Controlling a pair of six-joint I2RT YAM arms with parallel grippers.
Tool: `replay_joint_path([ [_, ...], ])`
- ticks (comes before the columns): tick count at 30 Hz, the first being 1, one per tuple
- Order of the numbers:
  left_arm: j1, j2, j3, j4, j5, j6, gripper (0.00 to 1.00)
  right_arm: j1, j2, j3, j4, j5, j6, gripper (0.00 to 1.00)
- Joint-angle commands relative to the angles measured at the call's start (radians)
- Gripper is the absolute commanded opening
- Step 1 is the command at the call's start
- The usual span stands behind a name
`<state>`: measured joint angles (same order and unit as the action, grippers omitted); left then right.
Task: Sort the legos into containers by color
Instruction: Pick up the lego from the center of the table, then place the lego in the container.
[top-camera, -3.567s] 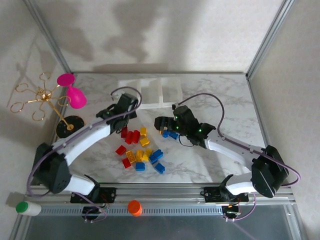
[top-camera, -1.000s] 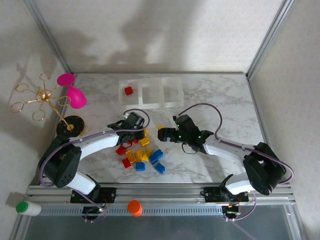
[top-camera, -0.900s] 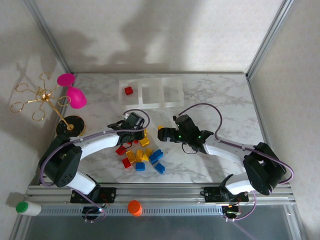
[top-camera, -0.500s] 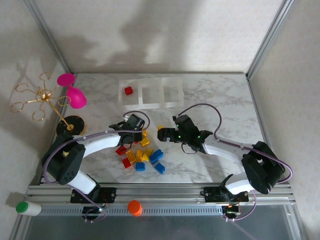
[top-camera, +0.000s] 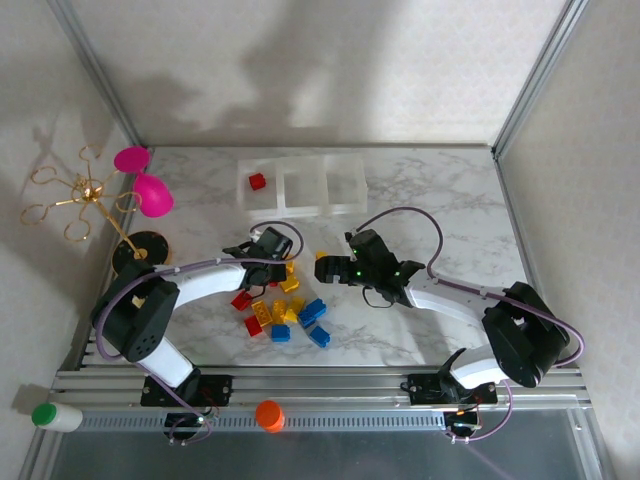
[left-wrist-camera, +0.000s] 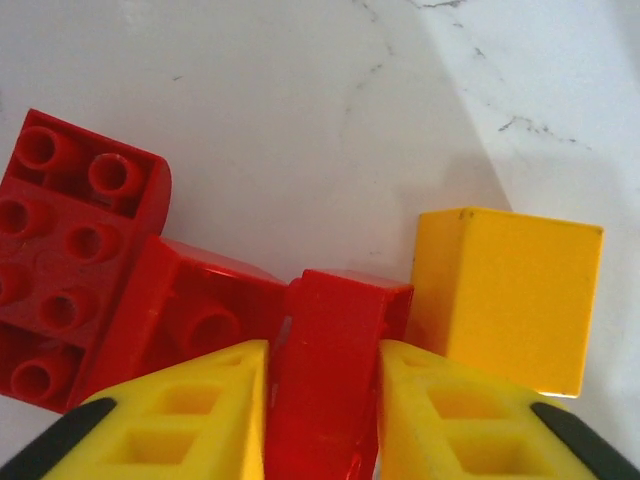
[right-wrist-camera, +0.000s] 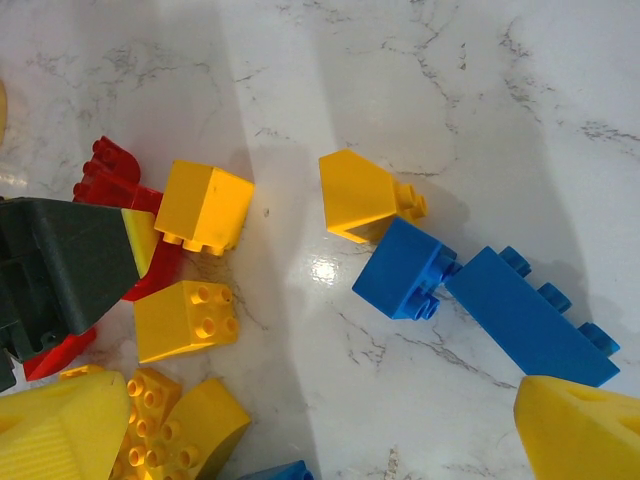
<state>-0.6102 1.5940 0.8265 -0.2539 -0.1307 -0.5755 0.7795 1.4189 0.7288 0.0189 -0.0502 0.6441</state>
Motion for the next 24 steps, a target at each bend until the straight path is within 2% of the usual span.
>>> replay_joint_path([
  [1, -0.011, -0.014, 0.016, -0.042, 0.003, 0.012, 0.25, 0.006, 0.005, 0.001, 0.009, 0.003, 0.009, 0.99],
  [9, -0.011, -0.063, 0.037, -0.075, -0.015, 0.017, 0.22, 0.005, -0.013, 0.025, -0.013, 0.013, -0.003, 0.99],
  [16, -0.004, -0.1, 0.104, -0.134, -0.098, 0.046, 0.23, 0.004, -0.024, 0.079, -0.007, 0.017, -0.023, 0.99],
  [19, 0.022, -0.085, 0.176, -0.163, -0.149, 0.059, 0.23, 0.003, -0.007, 0.115, 0.009, 0.005, -0.031, 0.99],
  [24, 0.092, -0.022, 0.306, -0.152, -0.15, 0.092, 0.23, -0.038, 0.029, 0.171, 0.038, -0.032, -0.012, 0.99],
])
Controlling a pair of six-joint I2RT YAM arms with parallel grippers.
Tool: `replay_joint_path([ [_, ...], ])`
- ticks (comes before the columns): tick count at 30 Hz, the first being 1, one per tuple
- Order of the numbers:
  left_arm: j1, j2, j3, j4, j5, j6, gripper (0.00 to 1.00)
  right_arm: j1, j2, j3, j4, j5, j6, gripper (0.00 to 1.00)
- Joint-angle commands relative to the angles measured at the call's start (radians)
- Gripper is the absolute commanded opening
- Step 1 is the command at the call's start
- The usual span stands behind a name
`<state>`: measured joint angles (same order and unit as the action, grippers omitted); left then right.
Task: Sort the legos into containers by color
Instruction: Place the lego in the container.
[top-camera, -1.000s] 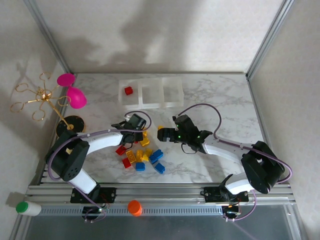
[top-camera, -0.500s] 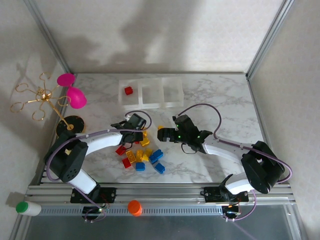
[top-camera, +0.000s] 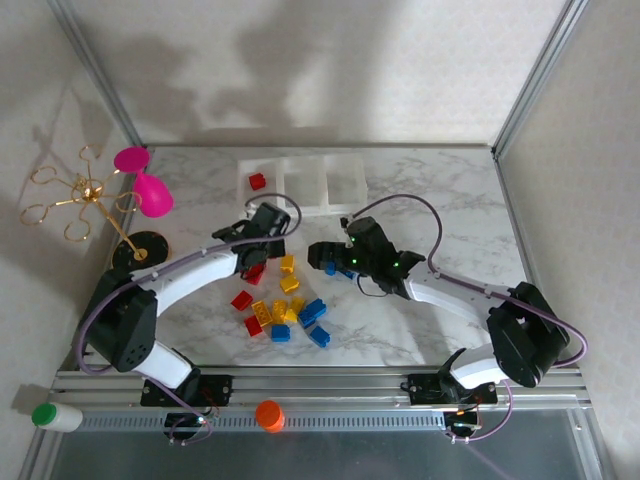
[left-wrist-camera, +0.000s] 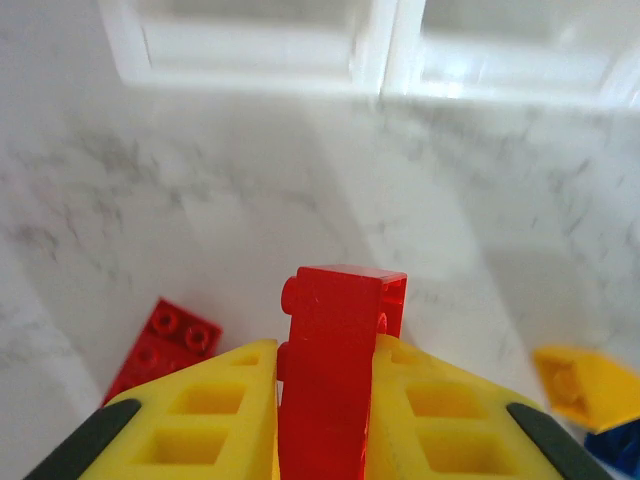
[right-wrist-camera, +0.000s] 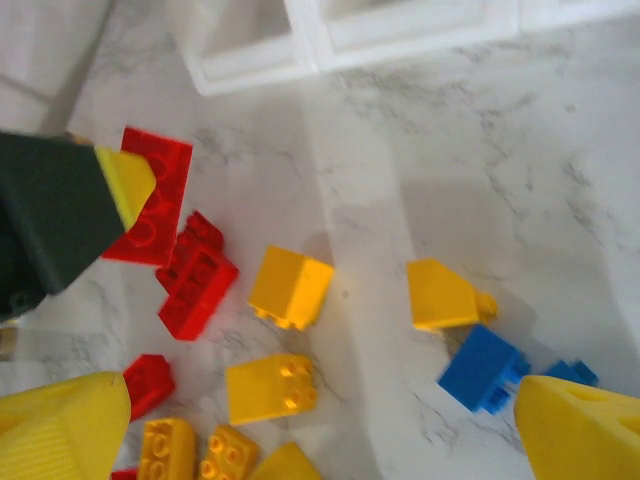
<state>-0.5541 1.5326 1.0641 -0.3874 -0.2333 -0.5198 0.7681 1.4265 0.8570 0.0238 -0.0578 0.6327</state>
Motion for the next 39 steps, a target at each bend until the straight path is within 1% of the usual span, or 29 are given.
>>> replay_joint_path([
  [1, 0.049, 0.057, 0.097, -0.015, -0.048, 0.036, 0.23, -0.035, 0.022, 0.047, 0.039, -0.029, 0.002, 0.99],
  [4, 0.088, 0.133, 0.187, 0.0, -0.032, 0.055, 0.23, -0.053, 0.028, 0.066, 0.041, -0.017, -0.016, 0.99],
  [8, 0.137, 0.259, 0.321, 0.021, -0.048, 0.07, 0.23, -0.069, 0.048, 0.088, 0.038, -0.022, -0.036, 0.99],
  [10, 0.161, 0.318, 0.386, 0.027, -0.046, 0.066, 0.23, -0.098, 0.058, 0.096, 0.037, -0.028, -0.043, 0.99],
  [14, 0.21, 0.432, 0.512, 0.052, -0.047, 0.065, 0.23, -0.107, 0.077, 0.106, 0.037, -0.032, -0.055, 0.99],
  [16, 0.233, 0.487, 0.578, 0.055, -0.026, 0.063, 0.23, -0.108, 0.086, 0.106, 0.036, -0.03, -0.06, 0.99],
  [18, 0.247, 0.545, 0.639, 0.059, 0.004, 0.07, 0.23, -0.11, 0.093, 0.111, 0.033, -0.028, -0.065, 0.99],
  [25, 0.277, 0.699, 0.8, 0.043, 0.031, 0.089, 0.25, -0.116, 0.125, 0.133, 0.028, -0.028, -0.075, 0.99],
  [28, 0.278, 0.711, 0.818, 0.042, 0.04, 0.095, 0.32, -0.116, 0.13, 0.14, 0.05, -0.039, -0.076, 0.99],
  [32, 0.278, 0.676, 0.799, 0.043, 0.042, 0.097, 0.4, -0.116, 0.141, 0.161, 0.05, -0.054, -0.075, 0.99],
  [37, 0.278, 0.592, 0.758, 0.034, 0.053, 0.106, 0.43, -0.116, 0.131, 0.177, 0.044, -0.081, -0.076, 0.99],
  [39, 0.278, 0.535, 0.709, 0.042, 0.083, 0.098, 0.44, -0.114, 0.121, 0.174, 0.039, -0.089, -0.077, 0.99],
])
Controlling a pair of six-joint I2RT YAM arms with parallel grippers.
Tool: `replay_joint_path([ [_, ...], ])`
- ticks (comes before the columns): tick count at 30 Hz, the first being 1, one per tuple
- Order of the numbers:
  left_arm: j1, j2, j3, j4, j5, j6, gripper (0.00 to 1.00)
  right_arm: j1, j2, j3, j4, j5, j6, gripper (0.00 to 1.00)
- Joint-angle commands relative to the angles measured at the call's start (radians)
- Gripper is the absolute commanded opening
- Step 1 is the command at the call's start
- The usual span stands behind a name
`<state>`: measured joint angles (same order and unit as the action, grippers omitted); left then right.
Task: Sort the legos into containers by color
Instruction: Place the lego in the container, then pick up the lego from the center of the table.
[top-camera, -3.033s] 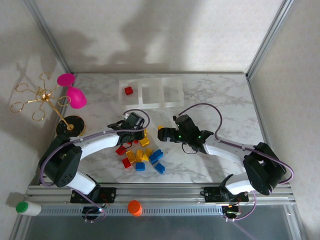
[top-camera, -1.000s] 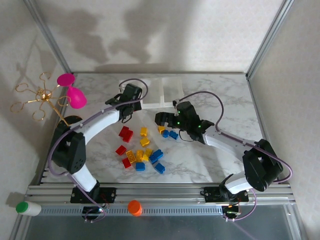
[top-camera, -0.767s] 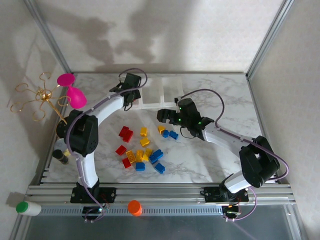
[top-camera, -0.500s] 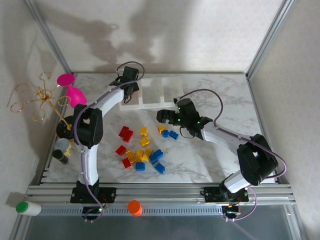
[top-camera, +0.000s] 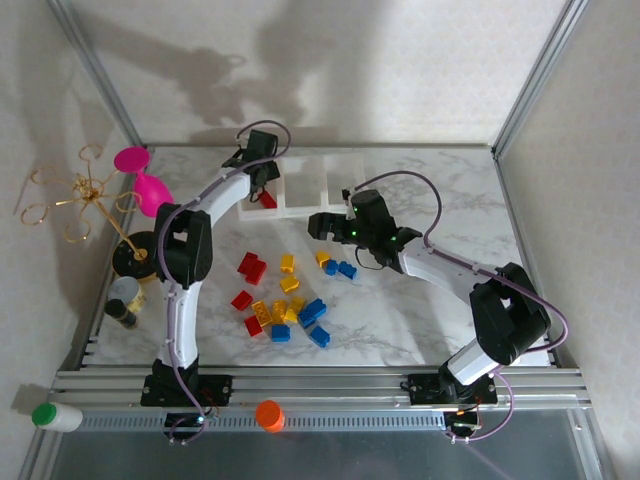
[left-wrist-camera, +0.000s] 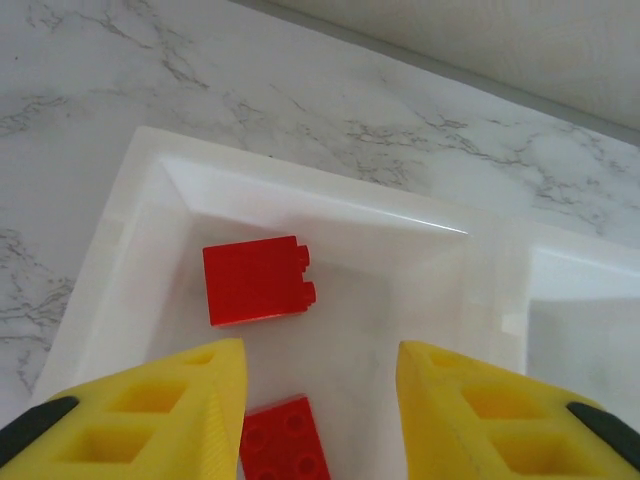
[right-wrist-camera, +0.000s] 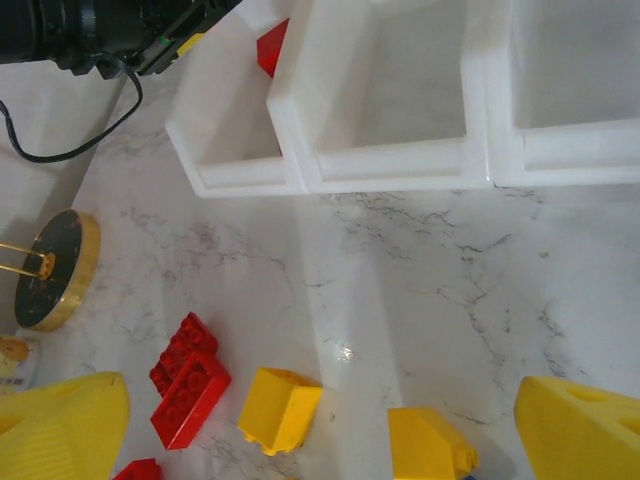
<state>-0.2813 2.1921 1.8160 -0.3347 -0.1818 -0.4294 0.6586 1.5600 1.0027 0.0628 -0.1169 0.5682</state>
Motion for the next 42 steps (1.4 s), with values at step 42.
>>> replay_joint_path([
  [42, -0.231, -0.893, -1.155, -0.012, 0.109, -0.15, 0.64, 0.214, -0.132, -0.201, -0.034, 0.062, 0.11, 0.99],
])
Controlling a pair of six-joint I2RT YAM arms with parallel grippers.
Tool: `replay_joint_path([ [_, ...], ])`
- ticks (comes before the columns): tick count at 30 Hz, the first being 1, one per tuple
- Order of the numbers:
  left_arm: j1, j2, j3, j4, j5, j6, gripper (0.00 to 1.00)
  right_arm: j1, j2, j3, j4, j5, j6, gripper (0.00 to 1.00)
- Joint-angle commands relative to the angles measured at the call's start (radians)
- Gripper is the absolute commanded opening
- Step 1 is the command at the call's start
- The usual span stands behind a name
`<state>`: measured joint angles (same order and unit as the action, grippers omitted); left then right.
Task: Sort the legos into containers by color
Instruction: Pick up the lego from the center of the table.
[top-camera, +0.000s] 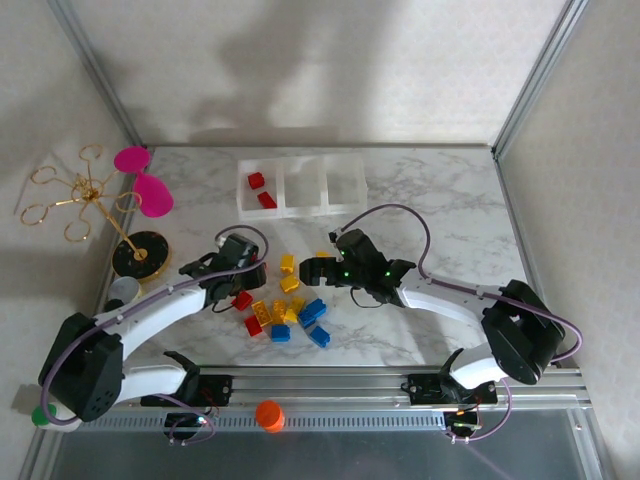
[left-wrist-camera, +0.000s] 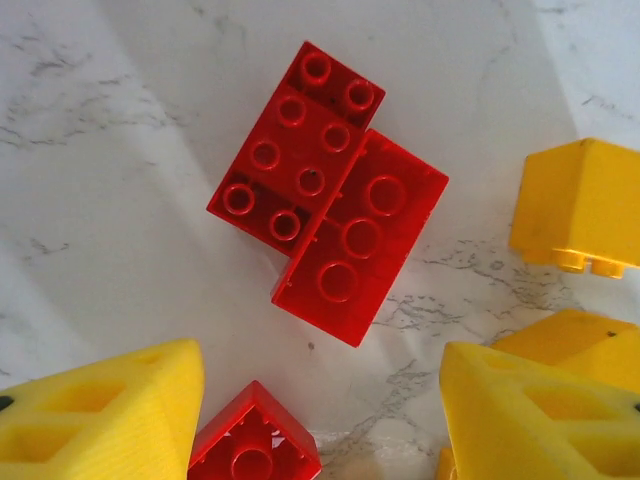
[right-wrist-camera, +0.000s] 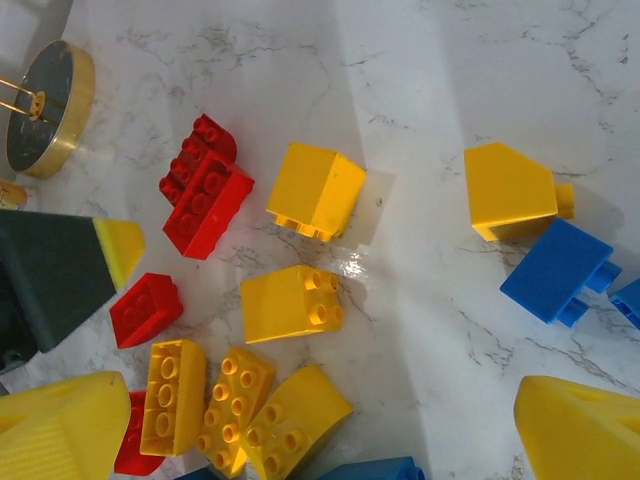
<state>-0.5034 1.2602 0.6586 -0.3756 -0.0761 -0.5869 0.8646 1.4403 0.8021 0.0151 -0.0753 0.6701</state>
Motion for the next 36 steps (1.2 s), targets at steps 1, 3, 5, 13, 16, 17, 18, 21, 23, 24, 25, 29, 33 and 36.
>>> replay_joint_path([
  [1, -0.009, 0.062, 0.008, 0.034, -0.005, 0.008, 0.64, 0.008, -0.011, 0.003, 0.011, 0.021, 0.006, 0.99],
  [3, -0.011, 0.098, 0.015, 0.049, -0.01, 0.012, 0.65, 0.008, -0.014, 0.003, 0.008, 0.026, 0.004, 0.99],
  [5, -0.012, 0.128, 0.022, 0.066, -0.009, 0.023, 0.65, 0.008, -0.018, 0.002, 0.004, 0.034, 0.002, 0.99],
  [13, -0.014, 0.237, 0.068, 0.092, -0.048, 0.038, 0.68, 0.007, -0.013, -0.001, -0.006, 0.055, -0.006, 0.99],
  [16, -0.015, 0.277, 0.095, 0.08, -0.065, 0.036, 0.68, 0.008, -0.011, 0.003, -0.008, 0.055, -0.009, 0.99],
  [17, -0.018, 0.285, 0.101, 0.082, -0.067, 0.039, 0.68, 0.008, -0.011, 0.005, -0.009, 0.057, -0.01, 0.99],
  [18, -0.02, 0.288, 0.106, 0.08, -0.072, 0.038, 0.68, 0.008, -0.01, 0.006, -0.012, 0.059, -0.013, 0.99],
  [21, -0.028, 0.29, 0.113, 0.079, -0.076, 0.033, 0.64, 0.008, -0.01, 0.012, -0.021, 0.07, -0.017, 0.99],
  [23, -0.04, 0.29, 0.116, 0.078, -0.074, 0.032, 0.61, 0.008, -0.011, 0.013, -0.023, 0.074, -0.019, 0.99],
  [24, -0.047, 0.29, 0.116, 0.074, -0.077, 0.032, 0.6, 0.008, -0.012, 0.014, -0.024, 0.075, -0.021, 0.99],
  [25, -0.052, 0.289, 0.116, 0.071, -0.081, 0.03, 0.58, 0.008, -0.012, 0.015, -0.025, 0.075, -0.021, 0.99],
  [29, -0.064, 0.283, 0.106, 0.069, -0.091, 0.024, 0.54, 0.008, -0.009, 0.025, -0.028, 0.075, -0.025, 0.99],
  [33, -0.068, 0.281, 0.101, 0.075, -0.094, 0.021, 0.5, 0.008, -0.009, 0.029, -0.029, 0.075, -0.027, 0.99],
  [36, -0.071, 0.293, 0.101, 0.081, -0.093, 0.022, 0.44, 0.008, -0.014, 0.025, -0.027, 0.075, -0.025, 0.99],
])
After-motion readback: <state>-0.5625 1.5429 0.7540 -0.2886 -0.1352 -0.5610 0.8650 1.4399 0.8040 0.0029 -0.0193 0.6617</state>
